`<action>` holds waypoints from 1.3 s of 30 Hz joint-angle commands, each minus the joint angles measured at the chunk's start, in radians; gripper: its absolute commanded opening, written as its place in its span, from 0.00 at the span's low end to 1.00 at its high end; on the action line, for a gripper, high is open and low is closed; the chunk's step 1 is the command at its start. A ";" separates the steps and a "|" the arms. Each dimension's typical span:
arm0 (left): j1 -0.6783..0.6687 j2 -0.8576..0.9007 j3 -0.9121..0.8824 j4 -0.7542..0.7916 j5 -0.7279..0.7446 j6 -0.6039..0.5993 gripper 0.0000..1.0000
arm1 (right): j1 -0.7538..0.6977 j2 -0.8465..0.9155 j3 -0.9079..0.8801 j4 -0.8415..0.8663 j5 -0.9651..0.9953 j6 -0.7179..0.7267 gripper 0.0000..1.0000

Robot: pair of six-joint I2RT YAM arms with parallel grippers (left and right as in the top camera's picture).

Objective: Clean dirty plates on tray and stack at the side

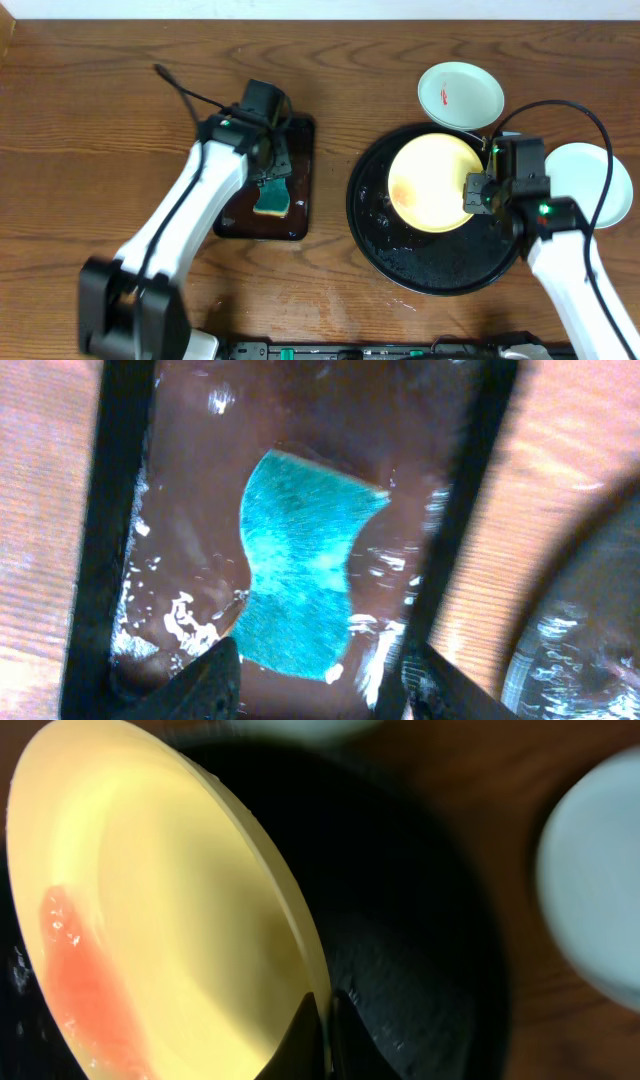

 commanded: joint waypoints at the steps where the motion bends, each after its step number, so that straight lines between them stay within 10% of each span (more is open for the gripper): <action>1: 0.003 -0.119 0.008 -0.011 0.046 0.006 0.60 | 0.130 -0.102 0.002 0.023 0.296 0.029 0.01; 7: 0.003 -0.202 0.008 -0.023 0.047 0.007 0.81 | 0.322 -0.135 0.002 0.010 0.509 -0.063 0.01; 39: 0.003 -0.200 0.008 -0.025 0.047 0.007 0.83 | 0.733 -0.065 0.002 0.052 0.895 -0.401 0.01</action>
